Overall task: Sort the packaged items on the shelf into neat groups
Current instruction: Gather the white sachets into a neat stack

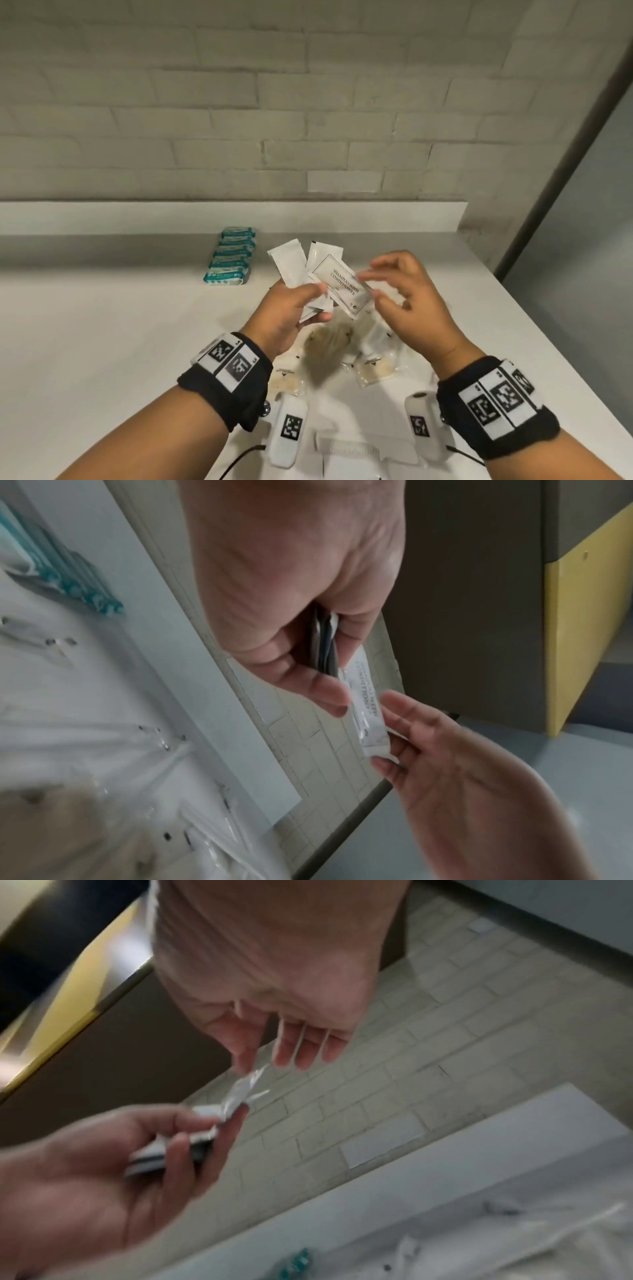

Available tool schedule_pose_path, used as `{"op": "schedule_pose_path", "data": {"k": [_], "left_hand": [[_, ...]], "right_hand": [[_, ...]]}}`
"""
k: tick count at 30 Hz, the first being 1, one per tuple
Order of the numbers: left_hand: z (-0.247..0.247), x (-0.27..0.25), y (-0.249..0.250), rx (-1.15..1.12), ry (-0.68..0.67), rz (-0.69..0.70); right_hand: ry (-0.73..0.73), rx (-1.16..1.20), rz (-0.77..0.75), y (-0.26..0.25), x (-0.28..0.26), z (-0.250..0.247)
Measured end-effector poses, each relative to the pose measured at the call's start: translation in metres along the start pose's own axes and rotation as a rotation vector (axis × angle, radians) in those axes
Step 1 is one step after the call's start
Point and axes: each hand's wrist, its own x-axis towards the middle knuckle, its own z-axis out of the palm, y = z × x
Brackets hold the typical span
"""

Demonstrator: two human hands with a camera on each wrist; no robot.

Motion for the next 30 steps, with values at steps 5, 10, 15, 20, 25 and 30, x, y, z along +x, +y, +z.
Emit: {"op": "schedule_pose_path", "data": {"k": [5, 10, 15, 20, 25, 30], "left_hand": [[-0.01, -0.008, 0.004, 0.054, -0.097, -0.011], [-0.027, -0.011, 0.015, 0.003, -0.126, -0.006], [-0.041, -0.012, 0.019, 0.12, -0.233, -0.044], [-0.05, -0.001, 0.03, -0.152, -0.083, -0.132], [-0.067, 0.006, 0.038, -0.05, 0.018, -0.011], [-0.075, 0.012, 0.035, 0.06, 0.092, 0.087]], "right_hand": [[-0.229, 0.077, 0.357, -0.033, 0.013, 0.017], [-0.054, 0.281, 0.479, -0.037, 0.022, 0.033], [-0.052, 0.713, 0.426, -0.054, 0.031, 0.036], [-0.051, 0.297, -0.045, -0.045, 0.027, 0.04], [-0.171, 0.083, 0.157, -0.033, 0.004, 0.056], [-0.116, 0.448, 0.459, -0.038, 0.011, 0.05]]}}
